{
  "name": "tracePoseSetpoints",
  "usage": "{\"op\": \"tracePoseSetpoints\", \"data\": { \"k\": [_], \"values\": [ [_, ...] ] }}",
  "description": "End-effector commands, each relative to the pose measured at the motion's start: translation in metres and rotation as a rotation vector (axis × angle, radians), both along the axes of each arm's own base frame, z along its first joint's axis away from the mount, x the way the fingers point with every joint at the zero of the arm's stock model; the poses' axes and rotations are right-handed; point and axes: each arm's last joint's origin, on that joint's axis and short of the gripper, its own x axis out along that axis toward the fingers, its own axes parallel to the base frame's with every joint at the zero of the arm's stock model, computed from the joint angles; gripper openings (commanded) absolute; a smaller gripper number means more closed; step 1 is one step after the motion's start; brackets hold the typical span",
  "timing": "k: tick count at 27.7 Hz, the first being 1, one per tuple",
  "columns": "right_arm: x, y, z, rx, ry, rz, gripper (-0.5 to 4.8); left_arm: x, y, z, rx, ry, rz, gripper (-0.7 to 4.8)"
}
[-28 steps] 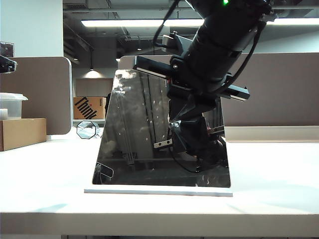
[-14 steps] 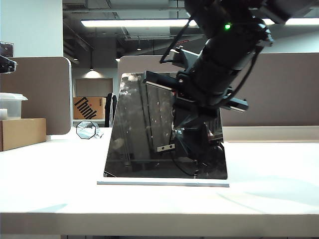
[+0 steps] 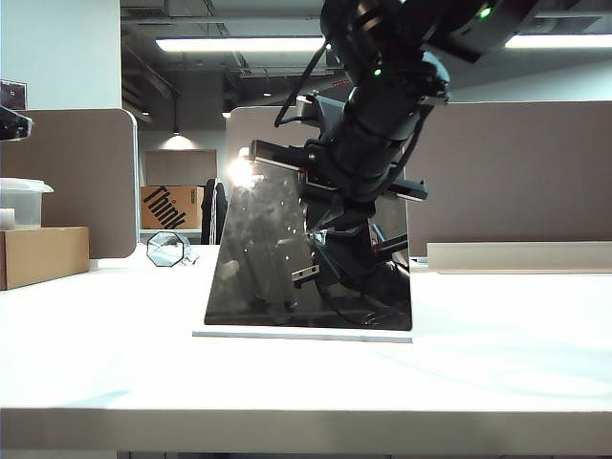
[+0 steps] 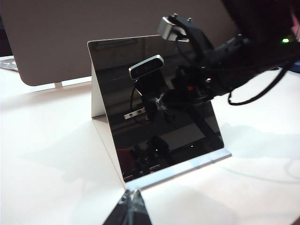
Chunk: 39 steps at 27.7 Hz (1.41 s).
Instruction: Push the center of the mirror on the table forward to move it for a short distance.
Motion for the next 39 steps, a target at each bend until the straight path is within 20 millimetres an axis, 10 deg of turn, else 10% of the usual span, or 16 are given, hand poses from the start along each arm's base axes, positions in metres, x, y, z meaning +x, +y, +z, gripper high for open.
{"op": "tracePoseSetpoints", "data": {
  "k": [1,39],
  "values": [
    [0.011,0.001,0.000,-0.007,-0.014,0.011,-0.05,0.000,0.000,0.001,-0.004,-0.007,-0.005,-0.05],
    [0.150,-0.034,-0.014,-0.045,-0.116,-0.104,-0.05,0.000,0.000,0.000,-0.004,-0.007,-0.005,-0.05]
  ]
}}
